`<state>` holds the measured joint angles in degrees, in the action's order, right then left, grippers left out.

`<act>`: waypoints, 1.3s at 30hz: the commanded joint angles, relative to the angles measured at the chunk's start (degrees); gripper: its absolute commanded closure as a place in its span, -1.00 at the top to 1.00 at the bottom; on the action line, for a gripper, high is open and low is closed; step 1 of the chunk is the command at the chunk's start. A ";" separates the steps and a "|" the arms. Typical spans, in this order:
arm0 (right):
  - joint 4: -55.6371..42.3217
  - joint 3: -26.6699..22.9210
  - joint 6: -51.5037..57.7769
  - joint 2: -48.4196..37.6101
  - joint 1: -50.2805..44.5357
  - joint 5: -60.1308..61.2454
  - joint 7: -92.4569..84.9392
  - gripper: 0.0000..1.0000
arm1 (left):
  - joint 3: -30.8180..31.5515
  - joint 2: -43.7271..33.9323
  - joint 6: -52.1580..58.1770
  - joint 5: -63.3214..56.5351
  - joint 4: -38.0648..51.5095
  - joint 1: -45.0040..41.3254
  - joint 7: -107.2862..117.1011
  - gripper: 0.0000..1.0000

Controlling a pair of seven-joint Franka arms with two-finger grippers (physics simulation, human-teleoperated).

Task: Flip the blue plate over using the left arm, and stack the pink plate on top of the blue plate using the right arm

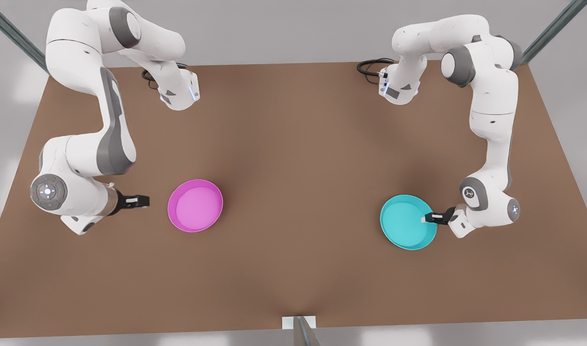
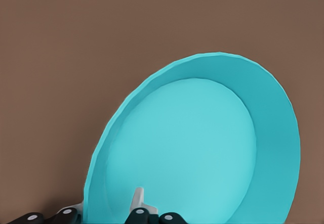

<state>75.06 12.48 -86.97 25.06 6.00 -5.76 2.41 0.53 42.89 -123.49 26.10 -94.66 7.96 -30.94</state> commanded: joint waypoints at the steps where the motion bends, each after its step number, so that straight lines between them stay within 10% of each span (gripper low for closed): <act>1: 0.00 0.00 0.04 -0.01 -0.02 0.05 -0.12 1.00 | 0.00 0.00 0.00 -0.09 0.00 0.04 0.00 -0.20; 17: 19.24 0.18 -13.66 0.95 5.87 11.12 1.02 1.00 | 0.00 0.35 0.00 -0.09 0.62 -0.05 -0.09 -0.30; 39: 17.58 0.27 -17.62 1.39 1.47 5.76 -1.44 1.00 | 0.00 0.00 0.35 -0.35 0.79 -0.14 -0.44 -0.43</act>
<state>92.64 12.74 -104.59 26.46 7.47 0.00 1.02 0.53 42.89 -123.13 25.84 -93.87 7.82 -31.41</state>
